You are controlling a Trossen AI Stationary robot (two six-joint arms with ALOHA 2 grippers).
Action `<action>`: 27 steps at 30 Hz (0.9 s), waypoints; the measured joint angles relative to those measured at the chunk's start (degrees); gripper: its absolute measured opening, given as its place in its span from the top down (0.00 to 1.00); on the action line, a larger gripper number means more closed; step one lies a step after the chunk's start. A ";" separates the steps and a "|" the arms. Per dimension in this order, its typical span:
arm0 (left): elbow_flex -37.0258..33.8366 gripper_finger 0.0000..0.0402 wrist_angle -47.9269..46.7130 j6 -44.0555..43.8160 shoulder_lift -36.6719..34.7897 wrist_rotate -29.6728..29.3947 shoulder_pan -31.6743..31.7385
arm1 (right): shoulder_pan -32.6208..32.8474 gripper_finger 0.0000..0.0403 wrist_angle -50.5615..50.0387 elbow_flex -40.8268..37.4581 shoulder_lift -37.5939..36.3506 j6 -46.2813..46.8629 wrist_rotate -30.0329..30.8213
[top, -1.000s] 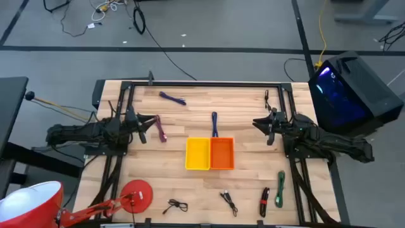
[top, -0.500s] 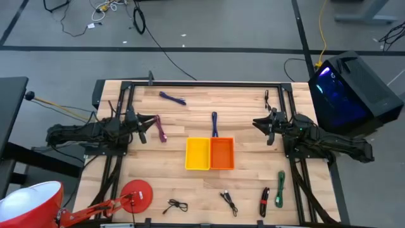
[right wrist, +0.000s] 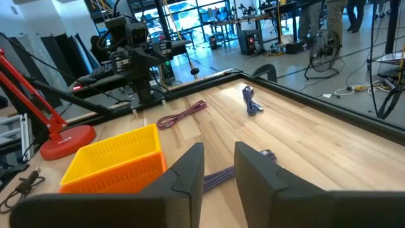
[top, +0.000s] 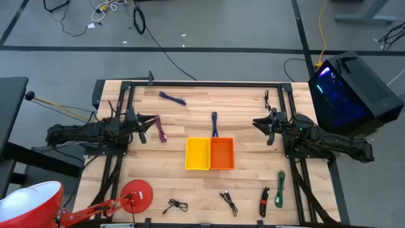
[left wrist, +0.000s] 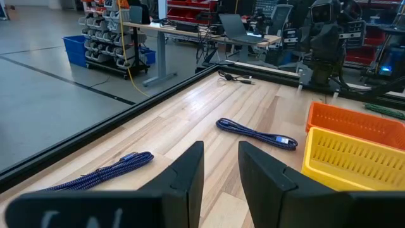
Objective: Pick & Place USB Port
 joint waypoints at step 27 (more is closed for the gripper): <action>-0.04 0.74 9.93 4.06 -0.01 -1.32 0.00 | 0.02 0.77 0.00 -0.01 0.00 0.01 -0.02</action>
